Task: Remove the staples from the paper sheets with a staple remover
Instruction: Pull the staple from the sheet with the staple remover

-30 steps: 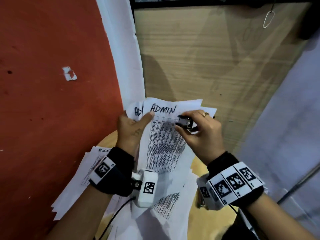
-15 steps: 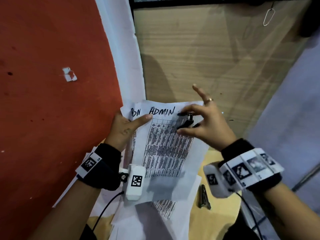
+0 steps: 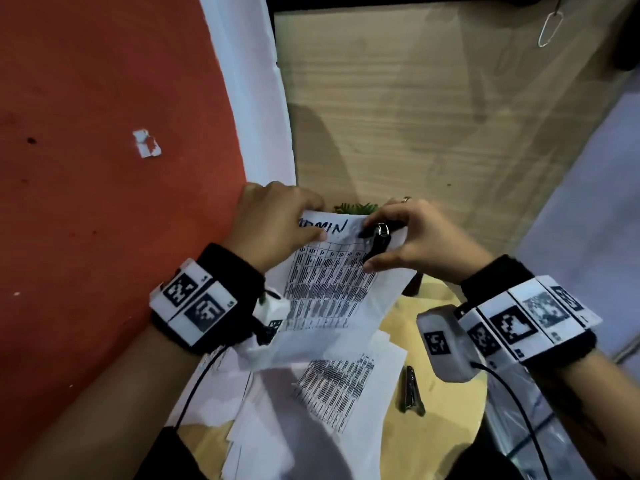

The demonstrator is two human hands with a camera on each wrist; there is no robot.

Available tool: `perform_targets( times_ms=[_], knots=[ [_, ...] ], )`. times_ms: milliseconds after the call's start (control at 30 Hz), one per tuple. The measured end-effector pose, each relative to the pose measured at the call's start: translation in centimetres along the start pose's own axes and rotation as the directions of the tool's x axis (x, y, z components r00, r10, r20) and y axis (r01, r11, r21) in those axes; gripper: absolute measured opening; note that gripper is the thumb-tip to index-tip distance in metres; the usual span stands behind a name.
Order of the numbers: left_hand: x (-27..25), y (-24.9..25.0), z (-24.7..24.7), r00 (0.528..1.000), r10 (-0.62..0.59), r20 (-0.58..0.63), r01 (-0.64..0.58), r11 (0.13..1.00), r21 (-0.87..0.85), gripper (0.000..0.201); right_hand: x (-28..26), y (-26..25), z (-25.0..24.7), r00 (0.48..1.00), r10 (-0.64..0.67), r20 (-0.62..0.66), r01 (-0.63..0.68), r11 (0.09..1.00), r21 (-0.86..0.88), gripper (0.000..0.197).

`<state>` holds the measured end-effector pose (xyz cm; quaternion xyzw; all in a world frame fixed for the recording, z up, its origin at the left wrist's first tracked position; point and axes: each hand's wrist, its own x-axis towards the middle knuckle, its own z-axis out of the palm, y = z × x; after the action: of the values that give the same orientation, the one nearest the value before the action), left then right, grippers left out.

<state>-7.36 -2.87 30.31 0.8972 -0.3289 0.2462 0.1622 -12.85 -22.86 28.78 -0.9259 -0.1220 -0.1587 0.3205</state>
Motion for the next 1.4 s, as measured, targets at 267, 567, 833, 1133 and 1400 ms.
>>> perform_targets(
  times_ms=[267, 567, 833, 1133, 1400],
  knots=[
    [0.2, -1.4, 0.4, 0.992, 0.012, 0.127, 0.026, 0.954, -0.298, 0.030, -0.8, -1.4, -1.2, 1.000, 0.009, -0.025, -0.009, 1.000, -0.007, 0.042],
    [0.0, -1.9, 0.2, 0.991, 0.023, 0.132, 0.023, 0.941, -0.336, 0.036, -1.2, -2.0, -1.3, 0.998, 0.000, -0.056, -0.001, 1.000, -0.023, 0.042],
    [-0.5, -2.4, 0.4, 0.987, 0.057, 0.151, 0.019, 0.889, -0.458, 0.056, -1.5, -2.2, -0.5, 0.995, -0.003, -0.103, 0.001, 1.000, -0.015, 0.042],
    [-0.4, -3.7, 0.4, 0.986, 0.035, 0.164, 0.043, 0.893, -0.448, 0.048, -1.7, -2.5, 0.0, 0.989, -0.014, -0.144, 0.010, 0.999, -0.034, 0.042],
    [-0.8, -3.7, 0.6, 0.988, 0.028, 0.153, 0.053, 0.864, -0.500, 0.049, -1.9, -2.3, 0.9, 0.980, -0.027, -0.196, 0.017, 0.999, -0.051, 0.041]
  ],
)
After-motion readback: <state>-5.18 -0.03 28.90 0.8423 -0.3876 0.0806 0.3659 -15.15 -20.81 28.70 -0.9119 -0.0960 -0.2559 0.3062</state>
